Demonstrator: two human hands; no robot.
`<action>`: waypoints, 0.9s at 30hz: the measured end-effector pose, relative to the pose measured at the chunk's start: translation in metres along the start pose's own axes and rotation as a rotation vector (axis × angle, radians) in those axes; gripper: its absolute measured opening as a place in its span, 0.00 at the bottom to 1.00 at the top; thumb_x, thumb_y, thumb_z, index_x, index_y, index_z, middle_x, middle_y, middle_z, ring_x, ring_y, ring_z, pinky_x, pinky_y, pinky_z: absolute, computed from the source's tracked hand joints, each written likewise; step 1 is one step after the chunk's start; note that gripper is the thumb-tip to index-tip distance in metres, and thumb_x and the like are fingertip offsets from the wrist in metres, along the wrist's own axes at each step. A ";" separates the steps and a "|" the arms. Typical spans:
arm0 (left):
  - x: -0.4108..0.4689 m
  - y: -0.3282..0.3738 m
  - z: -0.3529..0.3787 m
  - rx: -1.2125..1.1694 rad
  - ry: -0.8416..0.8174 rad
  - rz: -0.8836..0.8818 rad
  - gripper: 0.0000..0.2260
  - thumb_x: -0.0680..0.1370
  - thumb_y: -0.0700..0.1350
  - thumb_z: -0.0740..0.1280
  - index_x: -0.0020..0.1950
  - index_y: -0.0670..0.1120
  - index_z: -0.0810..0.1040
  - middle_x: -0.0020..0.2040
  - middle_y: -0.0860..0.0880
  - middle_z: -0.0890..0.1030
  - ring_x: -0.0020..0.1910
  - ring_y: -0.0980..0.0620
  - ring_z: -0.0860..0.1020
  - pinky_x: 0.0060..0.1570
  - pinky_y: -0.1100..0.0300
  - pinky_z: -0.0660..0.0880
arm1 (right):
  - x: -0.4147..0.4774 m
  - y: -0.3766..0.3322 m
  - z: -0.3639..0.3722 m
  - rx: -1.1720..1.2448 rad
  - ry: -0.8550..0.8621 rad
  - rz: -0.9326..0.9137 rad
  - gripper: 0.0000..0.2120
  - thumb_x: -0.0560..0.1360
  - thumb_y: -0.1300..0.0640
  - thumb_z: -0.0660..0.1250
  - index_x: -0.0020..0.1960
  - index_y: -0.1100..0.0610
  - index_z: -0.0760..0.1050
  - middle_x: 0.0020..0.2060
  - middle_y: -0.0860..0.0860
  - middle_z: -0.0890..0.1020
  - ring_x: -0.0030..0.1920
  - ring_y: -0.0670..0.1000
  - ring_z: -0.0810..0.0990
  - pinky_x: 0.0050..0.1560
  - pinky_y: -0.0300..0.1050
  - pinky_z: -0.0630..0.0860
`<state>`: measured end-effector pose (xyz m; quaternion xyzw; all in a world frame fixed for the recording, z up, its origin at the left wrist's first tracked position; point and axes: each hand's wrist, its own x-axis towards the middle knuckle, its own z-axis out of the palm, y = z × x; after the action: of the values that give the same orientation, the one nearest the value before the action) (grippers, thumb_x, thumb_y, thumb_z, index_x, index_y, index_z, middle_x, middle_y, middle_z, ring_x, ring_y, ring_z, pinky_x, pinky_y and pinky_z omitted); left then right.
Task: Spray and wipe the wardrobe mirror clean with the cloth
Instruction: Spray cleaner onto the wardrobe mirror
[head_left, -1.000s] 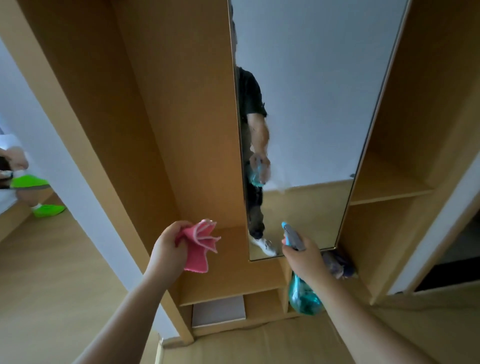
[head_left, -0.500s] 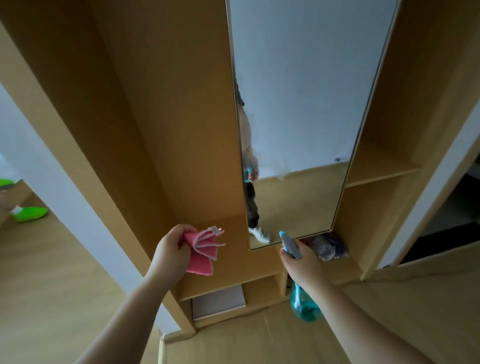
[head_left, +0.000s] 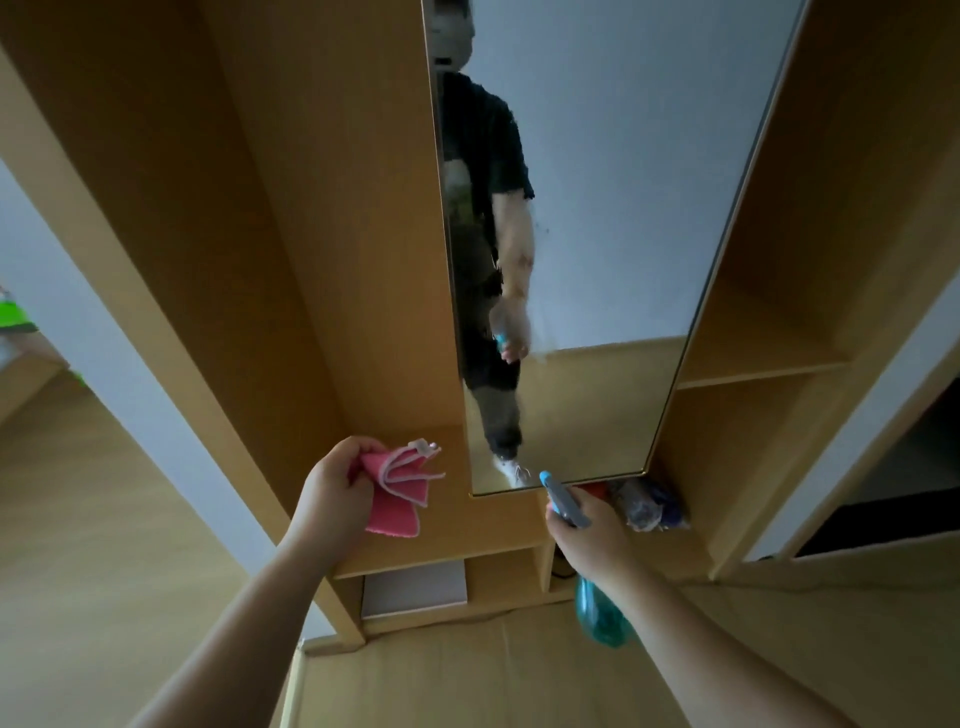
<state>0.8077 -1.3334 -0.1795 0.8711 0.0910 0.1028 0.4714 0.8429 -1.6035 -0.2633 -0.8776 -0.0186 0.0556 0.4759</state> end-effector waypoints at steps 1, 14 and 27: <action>-0.001 0.003 0.005 -0.002 0.008 -0.007 0.16 0.77 0.29 0.58 0.54 0.48 0.75 0.48 0.50 0.76 0.46 0.51 0.77 0.37 0.58 0.78 | 0.001 0.004 -0.006 -0.010 0.006 -0.016 0.07 0.79 0.58 0.62 0.42 0.54 0.73 0.31 0.51 0.75 0.30 0.46 0.72 0.29 0.30 0.68; -0.011 0.039 0.060 0.017 0.031 -0.045 0.15 0.77 0.30 0.59 0.52 0.50 0.75 0.48 0.50 0.77 0.45 0.52 0.76 0.34 0.64 0.74 | 0.026 0.045 -0.068 0.052 0.062 -0.017 0.08 0.79 0.56 0.61 0.41 0.48 0.71 0.27 0.49 0.71 0.22 0.43 0.68 0.25 0.34 0.64; -0.005 0.065 0.101 0.055 -0.017 -0.007 0.16 0.78 0.32 0.59 0.49 0.53 0.75 0.48 0.50 0.78 0.45 0.52 0.77 0.34 0.64 0.75 | 0.050 0.077 -0.116 -0.003 0.149 0.014 0.05 0.79 0.55 0.61 0.45 0.52 0.74 0.33 0.52 0.78 0.32 0.50 0.77 0.35 0.46 0.74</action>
<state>0.8339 -1.4509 -0.1794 0.8843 0.0926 0.0912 0.4484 0.9045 -1.7379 -0.2687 -0.8802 0.0229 -0.0065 0.4741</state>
